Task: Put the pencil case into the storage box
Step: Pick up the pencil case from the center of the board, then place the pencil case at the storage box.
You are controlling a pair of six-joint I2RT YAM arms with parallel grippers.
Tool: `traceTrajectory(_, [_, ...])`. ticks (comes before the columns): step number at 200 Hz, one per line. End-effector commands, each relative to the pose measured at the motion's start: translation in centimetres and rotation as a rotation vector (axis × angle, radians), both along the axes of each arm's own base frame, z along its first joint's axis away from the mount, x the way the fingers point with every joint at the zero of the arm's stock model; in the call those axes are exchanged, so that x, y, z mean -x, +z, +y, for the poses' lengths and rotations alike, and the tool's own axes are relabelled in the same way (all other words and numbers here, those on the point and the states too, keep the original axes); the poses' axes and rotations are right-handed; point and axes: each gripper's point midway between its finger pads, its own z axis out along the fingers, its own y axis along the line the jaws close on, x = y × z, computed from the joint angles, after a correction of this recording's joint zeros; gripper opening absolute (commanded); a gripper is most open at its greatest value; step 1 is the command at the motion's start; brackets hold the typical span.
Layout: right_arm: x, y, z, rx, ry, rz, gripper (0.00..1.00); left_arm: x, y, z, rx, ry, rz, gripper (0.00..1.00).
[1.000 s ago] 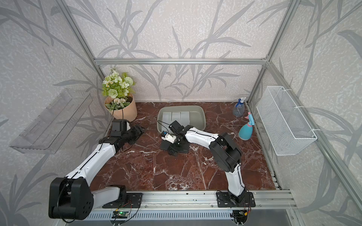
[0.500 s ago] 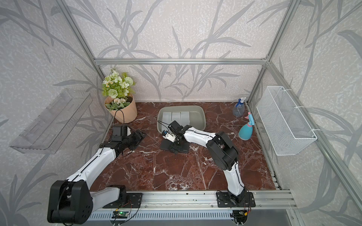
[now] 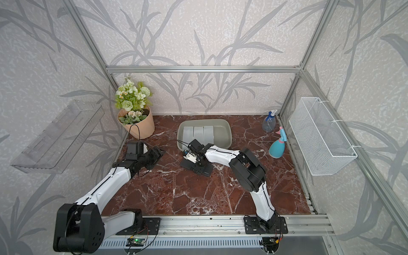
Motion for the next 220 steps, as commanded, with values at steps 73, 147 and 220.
traceTrajectory(73, [1.8,17.9,-2.3,-0.226,-0.127,-0.165,0.59,0.0,0.6,0.5,-0.028,0.001,-0.029,0.73])
traceTrajectory(147, [-16.9,19.0,-8.8,-0.205,-0.735,-0.282,0.58,-0.2,1.0,0.7,-0.065,-0.009,-0.034,0.74])
traceTrajectory(220, [-24.3,12.7,-11.9,-0.099,-1.075,-0.229,0.61,-0.1,1.5,1.0,-0.081,-0.004,-0.047,0.77])
